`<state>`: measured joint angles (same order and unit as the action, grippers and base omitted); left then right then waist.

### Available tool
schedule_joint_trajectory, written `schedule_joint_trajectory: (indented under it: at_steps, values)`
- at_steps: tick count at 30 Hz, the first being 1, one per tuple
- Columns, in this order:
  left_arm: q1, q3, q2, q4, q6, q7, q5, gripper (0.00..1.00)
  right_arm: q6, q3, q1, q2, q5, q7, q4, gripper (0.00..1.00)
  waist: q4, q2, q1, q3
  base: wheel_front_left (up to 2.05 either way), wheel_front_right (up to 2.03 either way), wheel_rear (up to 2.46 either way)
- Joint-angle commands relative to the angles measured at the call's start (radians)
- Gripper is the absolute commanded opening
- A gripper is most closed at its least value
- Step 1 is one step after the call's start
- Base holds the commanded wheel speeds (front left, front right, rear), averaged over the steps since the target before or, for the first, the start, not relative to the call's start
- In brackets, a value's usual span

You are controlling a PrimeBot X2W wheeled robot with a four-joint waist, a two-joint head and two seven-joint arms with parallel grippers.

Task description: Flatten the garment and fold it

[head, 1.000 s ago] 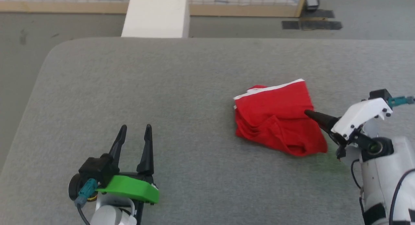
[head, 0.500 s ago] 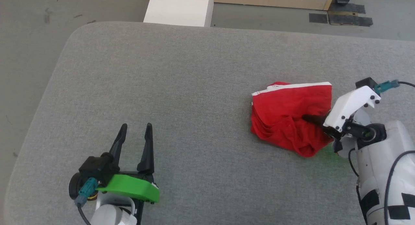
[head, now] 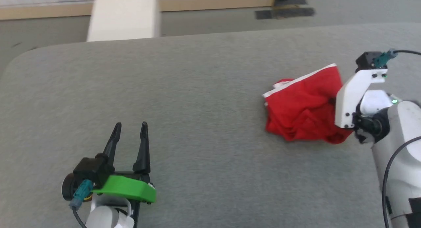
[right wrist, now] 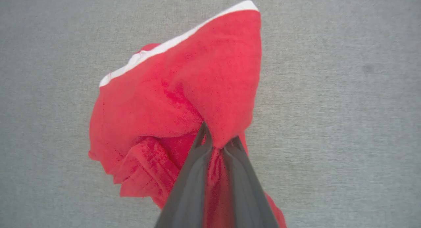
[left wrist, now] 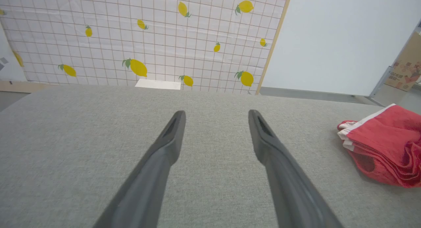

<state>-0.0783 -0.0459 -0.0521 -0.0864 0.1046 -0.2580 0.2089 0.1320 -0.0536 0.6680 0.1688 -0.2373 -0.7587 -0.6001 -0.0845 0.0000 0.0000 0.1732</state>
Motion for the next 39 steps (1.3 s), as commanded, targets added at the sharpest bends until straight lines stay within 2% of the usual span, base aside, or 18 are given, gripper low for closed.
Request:
schedule_joint_trajectory:
  at_steps: [1,7,13,18,20,27,28,29,30,35,39]
  values:
    - [-0.022,0.002,0.002,0.007,0.006,-0.004,-0.014,1.00,-0.001,0.021,-0.012,0.023,0.030,0.019,0.017,0.00,-0.140,0.0000,0.0000,0.033,0.00,0.00,0.00]
    - [-0.072,-0.008,-0.008,0.020,0.016,-0.004,-0.046,1.00,-0.001,0.096,0.018,0.114,0.147,0.107,0.046,0.00,-0.248,0.0000,0.0000,0.109,0.00,0.00,0.00]
    - [-0.130,-0.016,-0.048,0.044,0.021,-0.004,-0.070,1.00,-0.001,0.101,0.100,0.166,0.263,0.231,0.031,0.00,-0.307,0.0000,0.0000,0.217,0.00,0.00,0.00]
    - [-0.172,-0.024,-0.093,0.062,0.023,-0.004,-0.083,1.00,-0.001,0.041,0.173,0.167,0.342,0.325,-0.021,0.00,-0.312,0.0000,0.0000,0.303,0.00,0.00,0.00]
    - [-0.202,-0.032,-0.121,0.070,0.023,-0.002,-0.089,1.00,-0.001,-0.025,0.216,0.169,0.402,0.385,-0.072,0.00,-0.289,0.0000,0.0000,0.359,0.00,0.00,0.00]
    - [-0.211,-0.035,-0.138,0.074,0.021,-0.001,-0.084,1.00,-0.001,-0.153,0.239,0.162,0.512,0.483,-0.155,0.00,-0.249,0.0000,0.0000,0.378,0.00,0.00,0.00]
    - [-0.209,-0.035,-0.136,0.072,0.020,-0.001,-0.082,1.00,-0.001,-0.161,0.238,0.161,0.530,0.500,-0.159,0.31,-0.245,0.0000,0.0000,0.372,0.00,0.00,0.00]
    - [-0.207,-0.035,-0.133,0.068,0.018,-0.001,-0.080,1.00,-0.001,-0.173,0.233,0.162,0.552,0.515,-0.166,0.81,-0.240,0.0000,0.0000,0.360,0.00,0.00,0.00]
    - [-0.203,-0.035,-0.129,0.064,0.016,-0.002,-0.077,1.00,-0.001,-0.188,0.229,0.164,0.571,0.529,-0.170,1.00,-0.235,0.0000,0.0000,0.347,0.00,0.00,0.00]
    - [-0.179,-0.034,-0.100,0.032,0.011,-0.003,-0.055,1.00,-0.001,-0.243,0.196,0.170,0.613,0.594,-0.176,1.00,-0.213,0.0000,0.0000,0.256,0.00,0.00,0.00]
    - [-0.136,-0.025,-0.066,0.008,0.010,-0.003,-0.032,1.00,-0.001,-0.263,0.148,0.145,0.569,0.694,-0.164,1.00,-0.191,0.0000,0.0000,0.152,0.00,0.00,0.00]
